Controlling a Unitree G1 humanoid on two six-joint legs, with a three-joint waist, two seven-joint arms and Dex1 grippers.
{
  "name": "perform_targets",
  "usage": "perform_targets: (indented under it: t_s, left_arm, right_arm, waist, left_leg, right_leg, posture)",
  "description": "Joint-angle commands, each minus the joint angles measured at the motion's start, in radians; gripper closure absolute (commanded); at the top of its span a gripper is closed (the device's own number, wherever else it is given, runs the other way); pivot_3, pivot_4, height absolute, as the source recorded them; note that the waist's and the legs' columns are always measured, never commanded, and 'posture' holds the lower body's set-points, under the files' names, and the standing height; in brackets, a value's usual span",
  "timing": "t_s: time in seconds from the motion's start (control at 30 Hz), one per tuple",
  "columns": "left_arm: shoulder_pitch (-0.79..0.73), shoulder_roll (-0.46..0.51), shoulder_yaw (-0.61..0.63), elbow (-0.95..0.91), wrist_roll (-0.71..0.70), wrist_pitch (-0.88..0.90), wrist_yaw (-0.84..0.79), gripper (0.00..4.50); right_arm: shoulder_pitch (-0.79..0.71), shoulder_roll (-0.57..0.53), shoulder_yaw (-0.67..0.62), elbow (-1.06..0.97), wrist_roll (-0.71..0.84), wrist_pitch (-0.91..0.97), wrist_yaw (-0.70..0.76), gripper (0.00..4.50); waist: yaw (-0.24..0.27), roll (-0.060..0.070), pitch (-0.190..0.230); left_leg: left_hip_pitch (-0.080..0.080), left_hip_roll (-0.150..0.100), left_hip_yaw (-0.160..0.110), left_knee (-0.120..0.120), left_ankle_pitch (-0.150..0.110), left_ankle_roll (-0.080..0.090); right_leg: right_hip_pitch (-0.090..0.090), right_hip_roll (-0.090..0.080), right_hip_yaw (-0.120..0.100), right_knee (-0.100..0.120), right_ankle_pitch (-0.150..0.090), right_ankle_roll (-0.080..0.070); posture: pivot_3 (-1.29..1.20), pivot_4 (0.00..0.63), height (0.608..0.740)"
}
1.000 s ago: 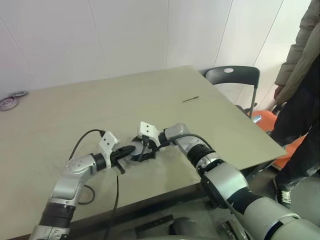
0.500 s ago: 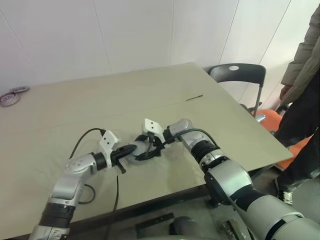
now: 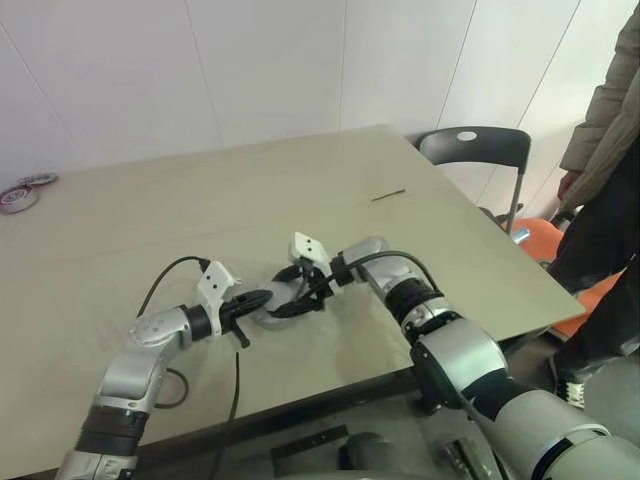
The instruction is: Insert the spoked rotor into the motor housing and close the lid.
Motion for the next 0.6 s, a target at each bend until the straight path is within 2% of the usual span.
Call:
perform_targets:
  t_s: [0.03, 0.47, 0.6]
  left_arm:
    - [0.017, 0.011, -0.023, 0.036, 0.013, 0.032, -0.005, 4.5]
    - [0.02, 0.009, -0.025, 0.036, 0.013, 0.032, -0.003, 4.5]
    - [0.018, 0.007, -0.027, 0.04, 0.014, 0.03, -0.004, 4.5]
  right_arm:
    - [-0.025, -0.002, -0.02, -0.067, 0.045, 0.03, 0.059, 0.01]
    - [-0.091, -0.039, -0.097, 0.018, 0.078, 0.064, -0.06, 0.01]
    - [-0.115, -0.051, -0.134, 0.02, 0.115, 0.185, -0.023, 0.01]
  waist:
    - [0.0, 0.0, 0.0]
    - [-0.001, 0.0, 0.0]
    - [-0.001, 0.0, 0.0]
  left_leg:
    - [0.0, 0.0, 0.0, 0.0, 0.0, 0.0]
    - [0.001, -0.001, 0.0, 0.001, 0.0, 0.0]
    - [0.001, -0.001, 0.0, 0.001, 0.0, 0.0]
  right_leg:
    - [0.0, 0.0, 0.0, 0.0, 0.0, 0.0]
    - [0.0, 0.0, 0.0, 0.002, 0.0, 0.0]
    - [0.0, 0.0, 0.0, 0.002, 0.0, 0.0]
  posture:
    - [0.0, 0.0, 0.74]
    - [0.0, 0.0, 0.74]
    - [0.0, 0.0, 0.74]
